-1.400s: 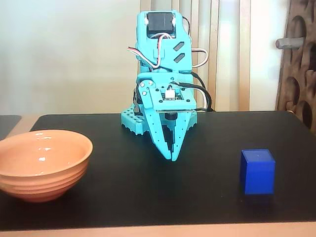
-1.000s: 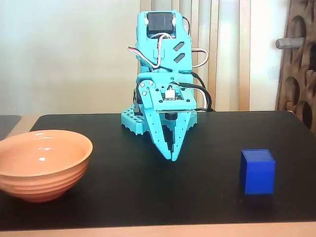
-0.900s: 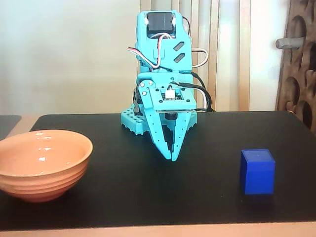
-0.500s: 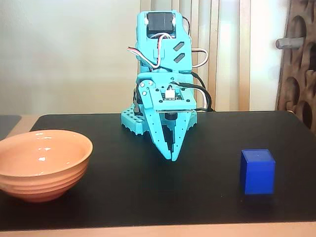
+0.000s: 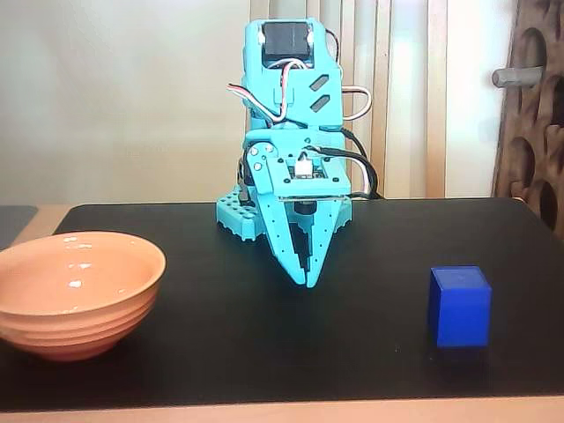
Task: Place the blue cube in the orange bowl.
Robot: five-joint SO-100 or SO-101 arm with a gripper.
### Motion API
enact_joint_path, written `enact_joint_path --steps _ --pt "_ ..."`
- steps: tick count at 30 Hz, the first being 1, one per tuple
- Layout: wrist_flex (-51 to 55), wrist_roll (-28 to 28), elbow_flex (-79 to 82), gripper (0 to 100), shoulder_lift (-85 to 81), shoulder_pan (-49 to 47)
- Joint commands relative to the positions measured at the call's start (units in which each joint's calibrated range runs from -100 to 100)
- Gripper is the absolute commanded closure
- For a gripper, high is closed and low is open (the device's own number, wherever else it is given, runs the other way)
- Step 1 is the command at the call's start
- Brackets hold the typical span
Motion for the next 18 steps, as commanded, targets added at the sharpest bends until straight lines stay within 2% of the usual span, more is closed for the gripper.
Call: enact_joint_path --steps 1,18 --pt "0.62 0.34 0.54 100 -0.76 0.63" --pt "0.62 0.02 0.54 100 -0.76 1.33"
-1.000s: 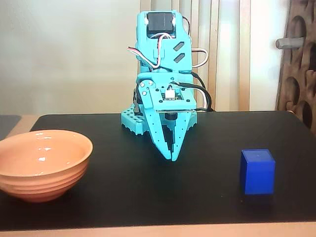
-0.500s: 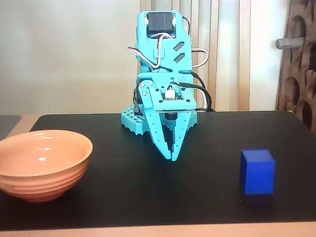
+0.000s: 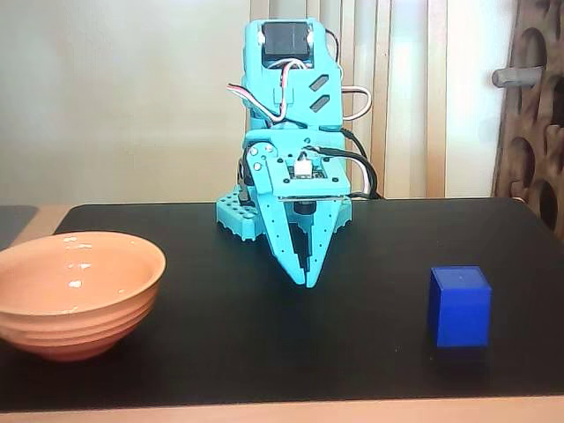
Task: Place the blue cube in the orange bowl.
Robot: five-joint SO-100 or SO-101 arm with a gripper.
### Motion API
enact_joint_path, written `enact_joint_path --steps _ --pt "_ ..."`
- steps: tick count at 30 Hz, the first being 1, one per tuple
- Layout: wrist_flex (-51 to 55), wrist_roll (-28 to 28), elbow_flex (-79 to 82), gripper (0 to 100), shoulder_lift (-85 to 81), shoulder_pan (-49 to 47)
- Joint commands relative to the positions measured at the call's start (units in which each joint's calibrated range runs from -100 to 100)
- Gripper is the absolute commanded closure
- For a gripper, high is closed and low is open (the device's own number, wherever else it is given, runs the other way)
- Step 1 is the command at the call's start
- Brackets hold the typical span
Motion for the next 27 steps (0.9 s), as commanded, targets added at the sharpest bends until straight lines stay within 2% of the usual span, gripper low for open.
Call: enact_joint_path --steps 1,22,27 --pt "0.62 0.39 0.54 100 -0.76 0.95" --pt "0.53 0.34 0.18 100 -0.34 1.15" --pt "0.27 0.18 -4.09 100 4.95 1.15"
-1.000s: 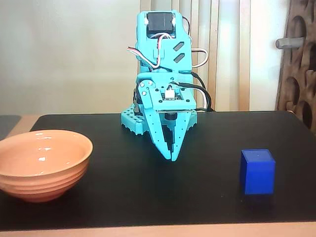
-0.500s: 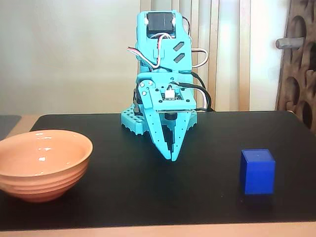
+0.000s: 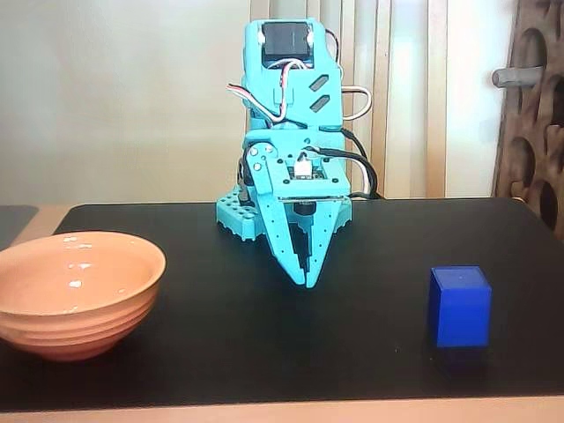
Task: Place the blue cube in the orange bowl.
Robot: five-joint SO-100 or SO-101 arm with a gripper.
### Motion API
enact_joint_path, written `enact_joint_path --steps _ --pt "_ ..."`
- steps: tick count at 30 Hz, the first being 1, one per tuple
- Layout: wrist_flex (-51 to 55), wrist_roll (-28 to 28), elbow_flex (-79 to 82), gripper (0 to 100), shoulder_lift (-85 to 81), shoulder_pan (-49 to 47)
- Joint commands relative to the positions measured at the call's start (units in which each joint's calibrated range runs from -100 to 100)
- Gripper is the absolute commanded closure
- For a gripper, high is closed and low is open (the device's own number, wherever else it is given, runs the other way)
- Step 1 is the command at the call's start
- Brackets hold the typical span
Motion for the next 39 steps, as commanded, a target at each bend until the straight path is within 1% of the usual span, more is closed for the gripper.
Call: enact_joint_path --steps 1,15,25,39 --pt "0.27 0.18 -5.63 100 5.72 1.24" --pt "0.79 0.18 -20.69 100 15.69 1.14" --pt "0.79 0.02 -34.31 100 24.55 0.94" --pt "0.79 -0.13 -48.92 100 32.39 0.54"
